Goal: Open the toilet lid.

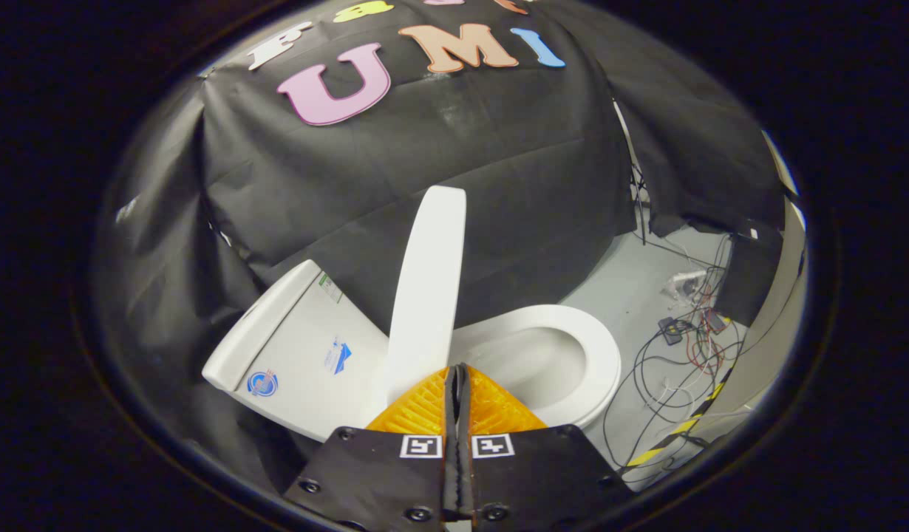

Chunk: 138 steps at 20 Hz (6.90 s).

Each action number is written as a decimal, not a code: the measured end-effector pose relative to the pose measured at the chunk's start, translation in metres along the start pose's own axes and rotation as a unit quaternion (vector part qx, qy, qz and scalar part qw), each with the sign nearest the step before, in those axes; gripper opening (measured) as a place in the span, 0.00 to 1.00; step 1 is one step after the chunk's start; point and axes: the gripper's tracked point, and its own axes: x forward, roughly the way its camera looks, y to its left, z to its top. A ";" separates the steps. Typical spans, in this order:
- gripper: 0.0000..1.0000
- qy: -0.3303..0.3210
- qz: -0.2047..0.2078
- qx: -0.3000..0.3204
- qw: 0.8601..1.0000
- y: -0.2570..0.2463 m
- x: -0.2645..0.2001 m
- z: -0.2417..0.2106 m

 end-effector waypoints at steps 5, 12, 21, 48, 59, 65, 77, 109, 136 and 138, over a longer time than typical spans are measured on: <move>0.01 -0.010 -0.001 -0.012 1.000 0.014 -0.003 0.004; 0.00 -0.016 0.015 -0.032 0.999 0.039 -0.006 0.007; 0.00 -0.019 0.037 -0.061 0.997 0.063 -0.006 0.004; 0.01 -0.016 0.108 -0.140 0.984 0.149 0.005 -0.017; 0.01 -0.039 0.065 -0.170 0.982 0.181 0.009 -0.020; 0.02 -0.048 0.063 -0.173 0.982 0.201 0.011 -0.026; 0.33 -0.066 0.126 -0.114 0.983 0.243 -0.005 -0.024; 0.99 -0.130 0.137 -0.197 0.962 0.093 -0.123 0.035; 1.00 -0.120 0.162 -0.249 0.947 -0.050 -0.171 0.094; 1.00 -0.140 0.180 -0.246 0.942 -0.049 -0.179 0.096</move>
